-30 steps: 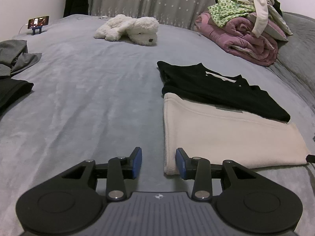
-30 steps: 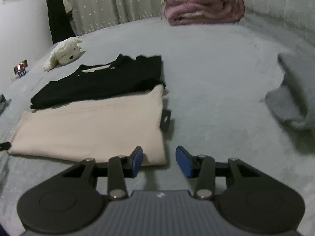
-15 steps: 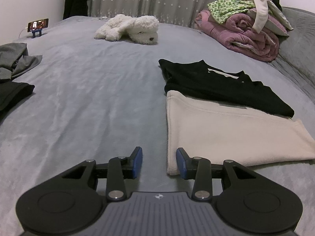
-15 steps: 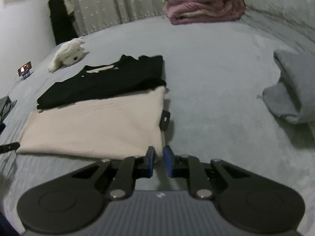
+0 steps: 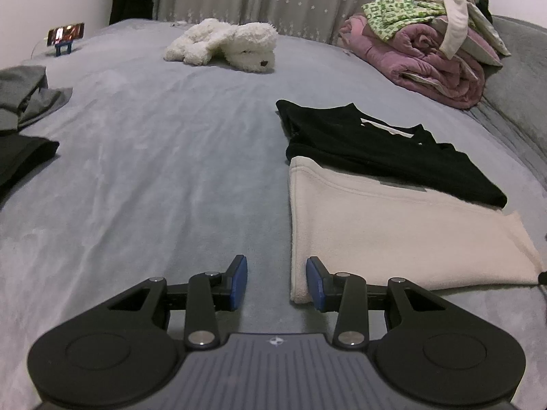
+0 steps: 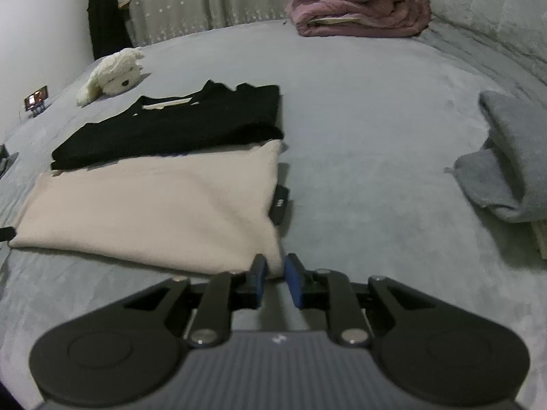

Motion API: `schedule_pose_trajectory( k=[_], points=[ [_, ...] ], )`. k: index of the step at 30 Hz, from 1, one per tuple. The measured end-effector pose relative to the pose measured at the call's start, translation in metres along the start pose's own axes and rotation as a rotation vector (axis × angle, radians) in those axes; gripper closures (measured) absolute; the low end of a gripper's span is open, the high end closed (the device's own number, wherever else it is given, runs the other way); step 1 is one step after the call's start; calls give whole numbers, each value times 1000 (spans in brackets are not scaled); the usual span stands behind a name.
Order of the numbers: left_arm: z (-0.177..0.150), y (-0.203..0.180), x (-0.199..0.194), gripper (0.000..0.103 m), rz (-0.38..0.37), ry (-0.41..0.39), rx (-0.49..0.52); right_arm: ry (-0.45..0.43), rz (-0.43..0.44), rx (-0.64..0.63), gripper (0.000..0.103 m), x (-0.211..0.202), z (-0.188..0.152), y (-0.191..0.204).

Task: Fold clothes
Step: 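Move both open grippers to the ends of the cream shirt's long side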

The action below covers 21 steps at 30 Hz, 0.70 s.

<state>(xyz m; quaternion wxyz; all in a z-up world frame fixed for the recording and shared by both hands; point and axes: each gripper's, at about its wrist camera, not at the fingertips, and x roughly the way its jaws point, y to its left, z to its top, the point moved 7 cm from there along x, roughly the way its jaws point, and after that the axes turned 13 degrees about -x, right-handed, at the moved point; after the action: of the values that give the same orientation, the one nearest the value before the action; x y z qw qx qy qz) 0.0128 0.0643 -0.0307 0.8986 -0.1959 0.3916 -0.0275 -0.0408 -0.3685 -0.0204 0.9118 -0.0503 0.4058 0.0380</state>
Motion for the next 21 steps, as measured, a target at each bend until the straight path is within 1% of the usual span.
schedule_pose_trajectory(
  k=[2, 4, 6, 8, 10, 11, 13, 16, 18, 19, 21],
  points=[
    [1, 0, -1, 65, 4, 5, -16, -18, -18, -16, 77, -3, 1, -1],
    [2, 1, -3, 65, 12, 4, -33, -42, -46, -54, 77, -7, 4, 2],
    [4, 2, -7, 65, 21, -14, -41, -66, -81, -104, 77, -11, 6, 6],
    [6, 2, -10, 66, 34, -36, -35, -85, -95, -135, 77, -15, 9, 10],
    [7, 2, -13, 66, 47, -58, -29, -102, -91, -133, 77, -17, 11, 11],
    [8, 0, -15, 66, 41, -65, -22, -111, -88, -132, 77, -19, 12, 12],
    [7, -5, -17, 66, 15, -77, 6, -132, -87, -138, 77, -22, 14, 15],
    [4, -21, -22, 66, -34, -114, 83, -161, -85, -157, 77, -24, 18, 25],
    [1, -31, -20, 66, -65, -129, 125, -175, -66, -182, 77, -23, 19, 37],
    [-2, -36, -18, 66, -77, -134, 143, -180, -57, -195, 78, -22, 20, 43],
    [-8, -44, -10, 66, -76, -129, 185, -181, -42, -221, 77, -19, 20, 54]
  ],
)
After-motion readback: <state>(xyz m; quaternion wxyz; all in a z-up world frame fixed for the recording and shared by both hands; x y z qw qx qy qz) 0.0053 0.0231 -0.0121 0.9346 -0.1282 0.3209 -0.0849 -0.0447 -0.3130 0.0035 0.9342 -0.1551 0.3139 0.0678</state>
